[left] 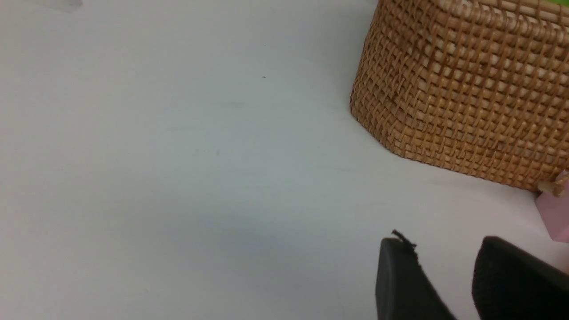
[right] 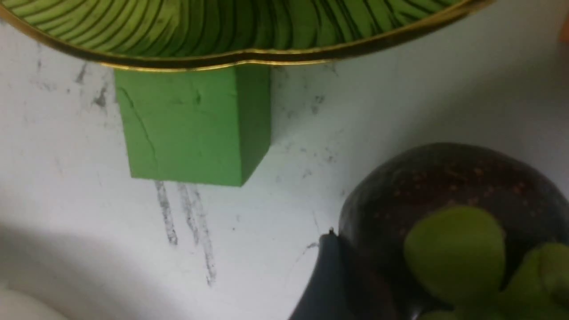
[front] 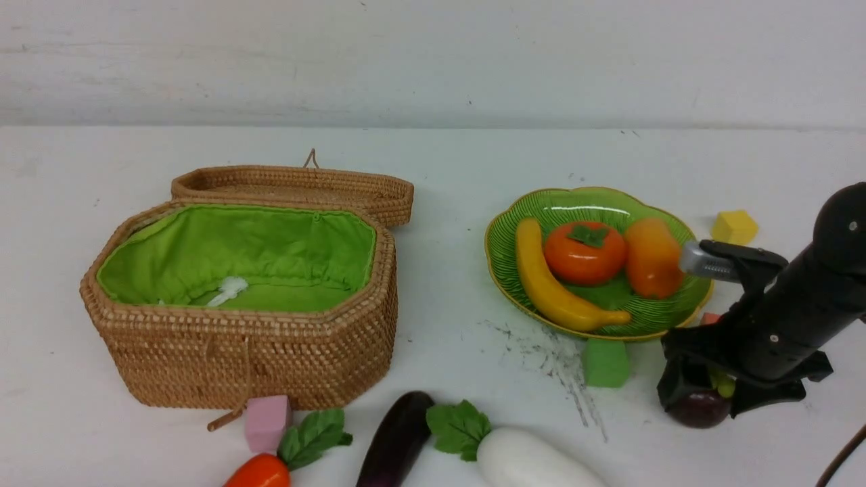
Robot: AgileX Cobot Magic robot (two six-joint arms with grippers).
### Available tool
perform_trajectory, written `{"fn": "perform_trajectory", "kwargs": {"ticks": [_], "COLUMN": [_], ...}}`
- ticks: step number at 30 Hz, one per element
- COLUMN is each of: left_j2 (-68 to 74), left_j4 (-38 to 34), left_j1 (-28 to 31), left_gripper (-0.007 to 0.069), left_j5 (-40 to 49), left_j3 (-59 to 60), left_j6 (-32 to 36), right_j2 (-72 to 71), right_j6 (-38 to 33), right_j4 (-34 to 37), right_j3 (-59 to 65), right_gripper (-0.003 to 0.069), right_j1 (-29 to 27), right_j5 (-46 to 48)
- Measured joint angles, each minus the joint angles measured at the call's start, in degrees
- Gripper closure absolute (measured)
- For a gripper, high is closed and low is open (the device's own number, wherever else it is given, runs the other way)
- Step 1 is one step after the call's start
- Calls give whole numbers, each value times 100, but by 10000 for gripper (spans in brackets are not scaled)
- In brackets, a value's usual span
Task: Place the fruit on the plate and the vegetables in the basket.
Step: Use the right arm to grab a mangosteen and put it into the right plate
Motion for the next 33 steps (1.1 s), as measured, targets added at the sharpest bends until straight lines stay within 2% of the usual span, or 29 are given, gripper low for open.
{"fn": "perform_trajectory", "kwargs": {"ticks": [9, 16, 22, 33], "left_j2": [0, 0, 0, 0], "left_j4": [0, 0, 0, 0], "left_j1": [0, 0, 0, 0], "left_gripper": [386, 386, 386, 386], "left_j5": [0, 0, 0, 0], "left_j3": [0, 0, 0, 0], "left_j6": [0, 0, 0, 0], "right_j2": [-318, -539, -519, 252], "right_j6": [-13, -164, -516, -1255], "right_j4": [-1, 39, 250, 1061], "right_j3": [-336, -1463, -1795, -1814], "right_gripper": [64, 64, 64, 64], "right_j1": [0, 0, 0, 0], "right_j5": [439, 910, 487, -46]}}
